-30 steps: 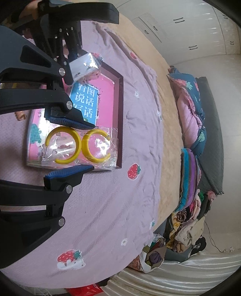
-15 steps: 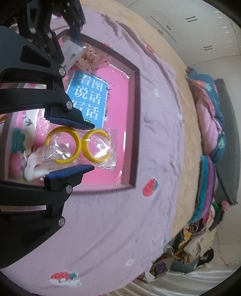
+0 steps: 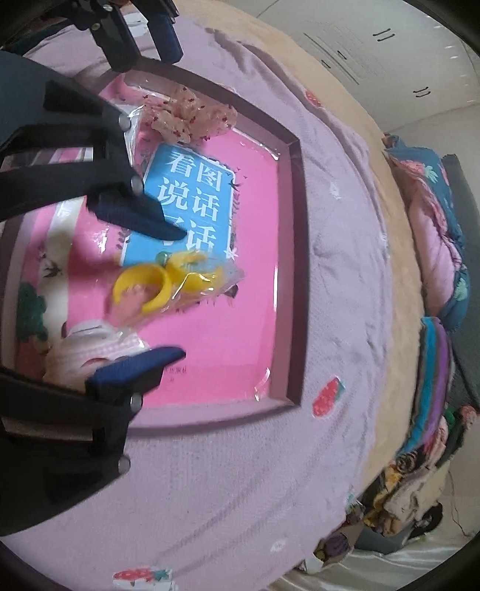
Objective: Organize jewelry
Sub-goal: 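Withdraw both open tools from the tray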
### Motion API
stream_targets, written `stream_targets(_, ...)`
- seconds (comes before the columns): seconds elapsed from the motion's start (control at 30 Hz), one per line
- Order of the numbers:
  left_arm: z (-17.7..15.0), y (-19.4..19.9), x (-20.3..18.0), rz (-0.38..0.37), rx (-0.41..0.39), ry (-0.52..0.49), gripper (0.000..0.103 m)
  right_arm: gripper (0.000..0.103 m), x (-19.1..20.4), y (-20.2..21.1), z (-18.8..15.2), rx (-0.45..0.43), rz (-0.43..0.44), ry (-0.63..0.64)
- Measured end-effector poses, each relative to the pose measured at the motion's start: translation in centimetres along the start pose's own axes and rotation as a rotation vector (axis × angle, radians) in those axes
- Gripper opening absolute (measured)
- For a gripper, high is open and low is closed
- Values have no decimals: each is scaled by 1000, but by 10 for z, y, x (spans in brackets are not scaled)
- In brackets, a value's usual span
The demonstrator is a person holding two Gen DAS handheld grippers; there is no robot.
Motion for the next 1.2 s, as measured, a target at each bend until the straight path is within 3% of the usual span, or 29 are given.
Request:
stream_targets(0.3,2,18,-10,-6,-30,-3,71,71,-10,57,-7,-108,-40,-11)
stream_targets(0.57,10,45,-16,-14,-83,17,92,84,-12,110,-10,-206,-64,-22)
stream_targets(1.2,17,118,-17,-28,-224,39,93,84,-3,204,-23,-346,-85,-7)
Point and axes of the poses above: each gripper's, at about its wrist camera, not at the fingertips, and y roughly against the way its jaws point, x to its left, z to its top, the point moved 7 cm from there along -y, roughly the way its jaws point, and after that the axes turned 8 degrees about z, right-handed, at the moved point
